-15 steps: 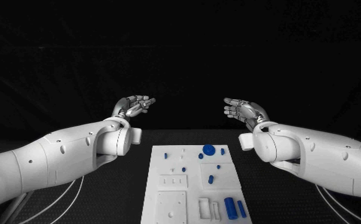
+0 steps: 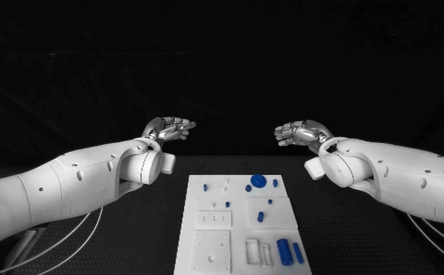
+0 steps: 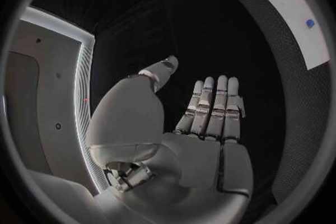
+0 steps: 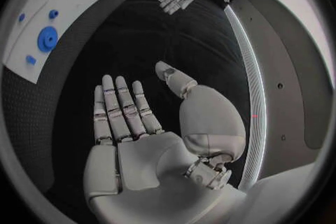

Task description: Assemble the parts on the task board

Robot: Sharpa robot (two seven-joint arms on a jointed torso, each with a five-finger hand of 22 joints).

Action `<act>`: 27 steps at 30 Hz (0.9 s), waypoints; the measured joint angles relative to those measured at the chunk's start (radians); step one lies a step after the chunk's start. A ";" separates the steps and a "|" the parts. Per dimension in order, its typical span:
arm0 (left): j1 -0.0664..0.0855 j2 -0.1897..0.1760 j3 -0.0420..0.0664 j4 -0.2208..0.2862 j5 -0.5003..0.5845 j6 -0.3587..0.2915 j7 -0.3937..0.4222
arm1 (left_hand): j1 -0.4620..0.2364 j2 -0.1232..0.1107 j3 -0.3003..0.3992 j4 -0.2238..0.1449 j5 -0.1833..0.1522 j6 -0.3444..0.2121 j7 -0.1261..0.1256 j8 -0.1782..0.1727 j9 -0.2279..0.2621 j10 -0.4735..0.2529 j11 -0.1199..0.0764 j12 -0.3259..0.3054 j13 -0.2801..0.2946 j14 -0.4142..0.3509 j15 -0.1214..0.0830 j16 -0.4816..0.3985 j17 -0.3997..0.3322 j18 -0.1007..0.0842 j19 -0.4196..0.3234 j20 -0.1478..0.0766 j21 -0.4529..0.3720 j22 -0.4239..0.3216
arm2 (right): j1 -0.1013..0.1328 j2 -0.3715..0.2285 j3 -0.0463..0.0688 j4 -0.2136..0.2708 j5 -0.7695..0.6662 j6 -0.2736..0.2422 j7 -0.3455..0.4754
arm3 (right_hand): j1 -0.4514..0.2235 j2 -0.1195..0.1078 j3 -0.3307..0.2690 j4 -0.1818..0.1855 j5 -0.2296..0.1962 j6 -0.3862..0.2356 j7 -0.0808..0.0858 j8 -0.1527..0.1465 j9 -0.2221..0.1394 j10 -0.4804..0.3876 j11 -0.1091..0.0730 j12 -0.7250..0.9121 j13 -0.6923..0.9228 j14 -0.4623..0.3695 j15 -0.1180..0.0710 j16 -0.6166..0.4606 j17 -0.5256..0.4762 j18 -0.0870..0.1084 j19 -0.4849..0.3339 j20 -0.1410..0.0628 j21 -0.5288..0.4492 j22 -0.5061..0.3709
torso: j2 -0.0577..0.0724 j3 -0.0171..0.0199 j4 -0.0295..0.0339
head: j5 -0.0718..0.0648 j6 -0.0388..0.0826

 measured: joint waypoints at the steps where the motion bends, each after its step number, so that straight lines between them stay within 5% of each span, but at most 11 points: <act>1: -0.001 -0.002 0.000 0.003 -0.004 0.006 -0.002 | 0.006 0.006 -0.004 -0.010 0.000 0.016 0.002 0.006 0.003 0.022 0.003 0.010 0.004 0.031 -0.003 0.015 0.007 0.000 0.021 -0.003 0.011 0.000 | -0.001 0.002 0.000 -0.004 -0.045 0.003 -0.004 | 0.010 0.000 0.004 -0.004 0.000 0.018 0.003 0.007 0.001 0.022 -0.008 0.007 0.002 0.021 -0.010 0.010 0.006 0.009 0.021 0.000 0.006 0.000 | 0.000 -0.0004 0.0000 | 0.001 -0.001; 5: -0.002 -0.015 -0.001 0.013 -0.022 0.033 -0.011 | 0.024 0.030 -0.033 -0.058 0.017 0.099 0.012 0.036 0.012 0.149 0.001 0.064 0.025 0.174 -0.025 0.083 0.040 0.026 0.122 -0.023 0.072 0.000 | -0.004 0.020 0.000 -0.027 -0.242 0.014 -0.018 | 0.036 -0.009 0.015 -0.015 -0.013 0.082 0.013 0.021 0.001 0.095 -0.034 0.017 0.006 0.087 -0.042 0.038 0.029 0.031 0.093 0.005 0.016 -0.007 | 0.000 -0.0009 0.0006 | 0.004 -0.005; 9: -0.002 -0.029 -0.002 0.031 -0.048 0.064 -0.018 | 0.027 0.067 -0.053 -0.114 0.029 0.173 0.003 0.054 0.017 0.279 -0.040 0.125 0.053 0.305 -0.079 0.155 0.087 0.053 0.221 -0.064 0.151 0.000 | -0.013 0.036 0.002 -0.040 -0.435 0.018 -0.027 | 0.073 -0.016 0.036 -0.022 -0.016 0.138 0.012 0.032 0.000 0.148 -0.053 0.017 0.006 0.126 -0.062 0.046 0.050 0.046 0.142 0.005 0.021 -0.021 | 0.002 -0.0007 0.0003 | 0.004 -0.010; 13: -0.002 -0.046 -0.002 0.056 -0.073 0.116 -0.016 | 0.027 0.085 -0.047 -0.166 0.035 0.199 -0.007 0.048 0.014 0.326 -0.063 0.137 0.068 0.366 -0.115 0.199 0.132 0.054 0.265 -0.101 0.216 0.000 | -0.024 0.050 0.001 -0.042 -0.626 0.024 -0.033 | 0.088 -0.032 0.056 -0.018 -0.023 0.190 -0.010 0.039 -0.004 0.205 -0.072 0.022 0.005 0.243 -0.116 0.101 0.093 0.046 0.276 -0.031 0.079 -0.022 | 0.007 0.0007 0.0010 | 0.003 -0.018; 19: -0.002 -0.072 -0.002 0.112 -0.107 0.180 -0.002 | 0.021 0.098 -0.035 -0.189 0.035 0.202 -0.004 0.037 0.010 0.326 -0.063 0.130 0.071 0.370 -0.119 0.205 0.149 0.054 0.272 -0.108 0.234 0.000 | -0.037 0.073 0.001 -0.034 -0.886 0.049 -0.044 | 0.111 -0.055 0.072 -0.016 -0.062 0.215 -0.017 0.032 -0.009 0.240 -0.089 0.001 -0.006 0.404 -0.186 0.171 0.177 0.046 0.468 -0.097 0.139 -0.041 | 0.019 0.0074 0.0084 | -0.002 -0.035; 27: -0.002 -0.098 -0.002 0.179 -0.137 0.214 0.007 | 0.005 0.093 -0.033 -0.192 0.035 0.202 -0.004 0.032 0.009 0.323 -0.060 0.125 0.071 0.366 -0.115 0.205 0.153 0.051 0.265 -0.115 0.241 0.000 | -0.057 0.091 0.001 -0.025 -1.125 0.071 -0.068 | 0.129 -0.084 0.071 -0.013 -0.081 0.222 -0.020 0.012 -0.015 0.254 -0.096 -0.032 -0.010 0.546 -0.215 0.307 0.278 0.031 0.656 -0.174 0.237 -0.007 | 0.041 0.0163 0.0240 | -0.007 -0.069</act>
